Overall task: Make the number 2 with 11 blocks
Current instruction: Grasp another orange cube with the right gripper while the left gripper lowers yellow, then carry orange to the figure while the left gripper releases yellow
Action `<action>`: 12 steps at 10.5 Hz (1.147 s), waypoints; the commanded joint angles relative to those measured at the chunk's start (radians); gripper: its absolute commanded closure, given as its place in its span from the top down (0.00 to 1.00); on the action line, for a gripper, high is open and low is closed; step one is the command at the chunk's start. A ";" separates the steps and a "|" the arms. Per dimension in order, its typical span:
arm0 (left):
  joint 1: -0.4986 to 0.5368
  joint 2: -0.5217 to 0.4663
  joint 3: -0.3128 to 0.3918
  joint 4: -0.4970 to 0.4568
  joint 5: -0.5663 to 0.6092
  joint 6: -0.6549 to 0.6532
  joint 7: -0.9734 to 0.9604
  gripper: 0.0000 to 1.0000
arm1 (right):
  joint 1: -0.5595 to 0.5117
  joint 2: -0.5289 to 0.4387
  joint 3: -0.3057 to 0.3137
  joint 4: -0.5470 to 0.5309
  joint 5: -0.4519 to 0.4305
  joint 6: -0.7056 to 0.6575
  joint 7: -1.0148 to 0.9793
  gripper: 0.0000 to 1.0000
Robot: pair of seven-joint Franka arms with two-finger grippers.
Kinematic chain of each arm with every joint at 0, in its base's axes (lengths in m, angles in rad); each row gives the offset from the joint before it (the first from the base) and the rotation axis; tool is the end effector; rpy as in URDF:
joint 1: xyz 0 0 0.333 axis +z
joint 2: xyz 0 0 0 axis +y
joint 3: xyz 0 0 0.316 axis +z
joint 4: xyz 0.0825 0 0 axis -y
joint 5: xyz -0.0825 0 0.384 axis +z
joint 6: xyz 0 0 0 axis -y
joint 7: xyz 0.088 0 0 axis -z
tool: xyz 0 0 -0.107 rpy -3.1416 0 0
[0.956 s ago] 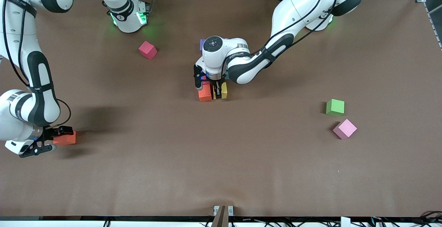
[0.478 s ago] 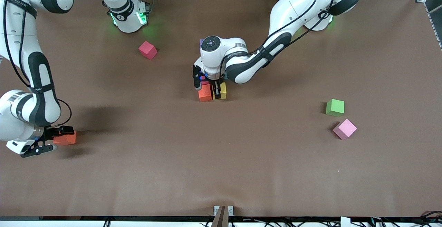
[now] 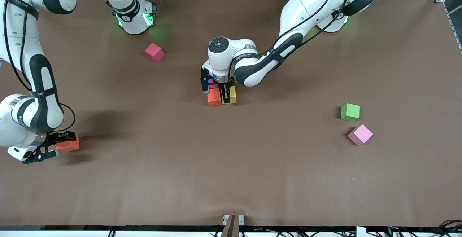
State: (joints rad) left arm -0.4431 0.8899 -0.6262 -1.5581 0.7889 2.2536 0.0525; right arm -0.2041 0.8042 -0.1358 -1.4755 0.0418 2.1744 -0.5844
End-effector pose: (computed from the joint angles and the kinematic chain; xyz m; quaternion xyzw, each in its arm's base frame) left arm 0.4101 -0.5673 0.1883 -0.7480 0.6604 -0.0429 0.0500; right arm 0.6721 -0.2195 0.1936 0.9901 0.1271 -0.0586 0.0079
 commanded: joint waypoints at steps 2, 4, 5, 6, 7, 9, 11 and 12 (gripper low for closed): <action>-0.031 0.050 0.026 0.036 -0.014 0.015 -0.002 1.00 | 0.002 0.004 0.012 0.026 0.053 -0.025 0.035 0.00; -0.029 0.049 0.026 0.036 -0.011 0.015 0.010 1.00 | 0.052 -0.008 0.009 0.032 0.102 -0.065 0.072 0.00; -0.028 0.046 0.026 0.036 -0.007 0.015 0.010 1.00 | 0.067 -0.010 0.010 0.058 0.104 -0.088 0.136 0.00; -0.026 0.041 0.026 0.036 -0.005 0.015 0.007 1.00 | 0.087 -0.010 0.010 0.081 0.107 -0.120 0.188 0.00; -0.025 0.037 0.026 0.035 0.000 0.015 0.010 1.00 | 0.110 -0.013 0.010 0.093 0.107 -0.142 0.243 0.00; -0.020 0.027 0.025 0.032 0.000 0.014 0.012 1.00 | 0.156 -0.014 0.010 0.093 0.107 -0.145 0.331 0.00; -0.019 0.020 0.022 0.026 -0.007 0.012 0.012 1.00 | 0.196 -0.020 0.012 0.093 0.108 -0.145 0.401 0.00; -0.016 0.015 0.017 0.024 -0.007 0.009 0.013 1.00 | 0.221 -0.026 0.012 0.093 0.110 -0.147 0.434 0.00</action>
State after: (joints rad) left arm -0.4570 0.9275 -0.6100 -1.5265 0.7890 2.2674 0.0528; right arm -0.0103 0.7953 -0.1235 -1.3841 0.1384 2.0468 -0.2019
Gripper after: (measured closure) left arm 0.000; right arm 0.370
